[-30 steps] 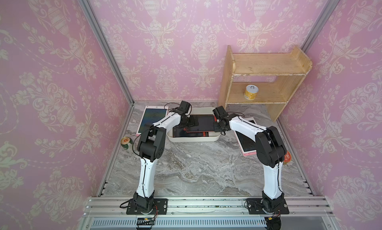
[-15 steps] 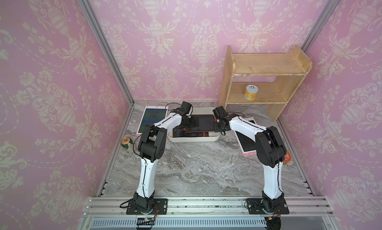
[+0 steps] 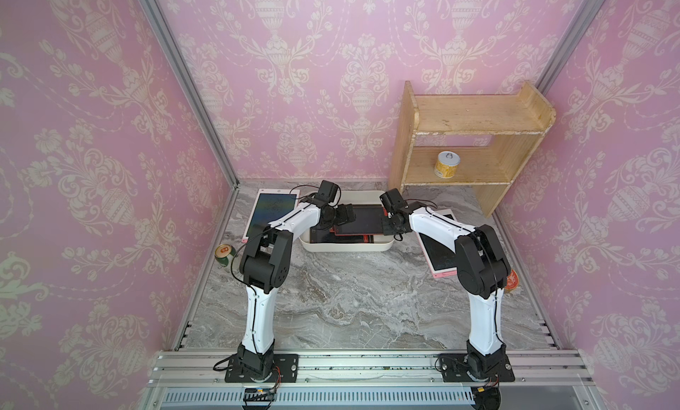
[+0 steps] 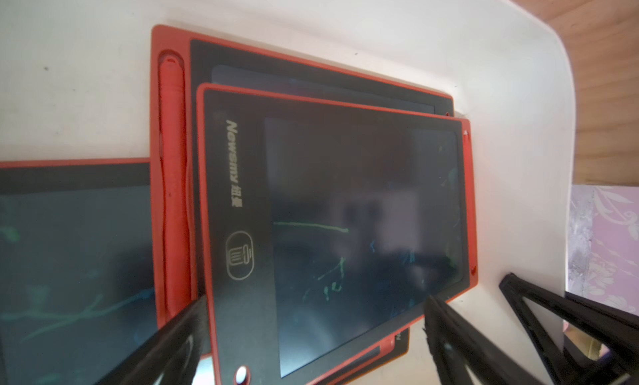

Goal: Take out the writing tablet from the storage box
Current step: Pick up the writing tablet from the storage box.

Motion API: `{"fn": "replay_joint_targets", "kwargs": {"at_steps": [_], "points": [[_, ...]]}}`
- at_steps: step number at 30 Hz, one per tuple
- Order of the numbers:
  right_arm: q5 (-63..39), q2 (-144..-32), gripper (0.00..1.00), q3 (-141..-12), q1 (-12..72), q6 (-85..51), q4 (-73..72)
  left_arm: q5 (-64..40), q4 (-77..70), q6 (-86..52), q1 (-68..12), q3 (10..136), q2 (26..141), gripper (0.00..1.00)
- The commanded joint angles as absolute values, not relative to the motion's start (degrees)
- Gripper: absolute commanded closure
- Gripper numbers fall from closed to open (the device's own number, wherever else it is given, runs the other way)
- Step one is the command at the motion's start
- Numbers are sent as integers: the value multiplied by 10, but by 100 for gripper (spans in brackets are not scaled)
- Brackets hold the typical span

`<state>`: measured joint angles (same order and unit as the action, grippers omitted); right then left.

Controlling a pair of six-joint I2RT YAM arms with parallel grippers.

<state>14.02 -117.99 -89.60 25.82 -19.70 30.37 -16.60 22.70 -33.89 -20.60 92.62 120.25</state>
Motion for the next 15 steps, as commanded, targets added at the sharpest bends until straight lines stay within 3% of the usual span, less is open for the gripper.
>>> {"fn": "replay_joint_targets", "kwargs": {"at_steps": [1,15], "points": [[113,-1183,100,-887,269,-210,293,-272,185,-364,-230,928,1162,1],[115,-1177,100,-884,269,-211,292,-292,176,-373,-230,925,1132,1]]}}
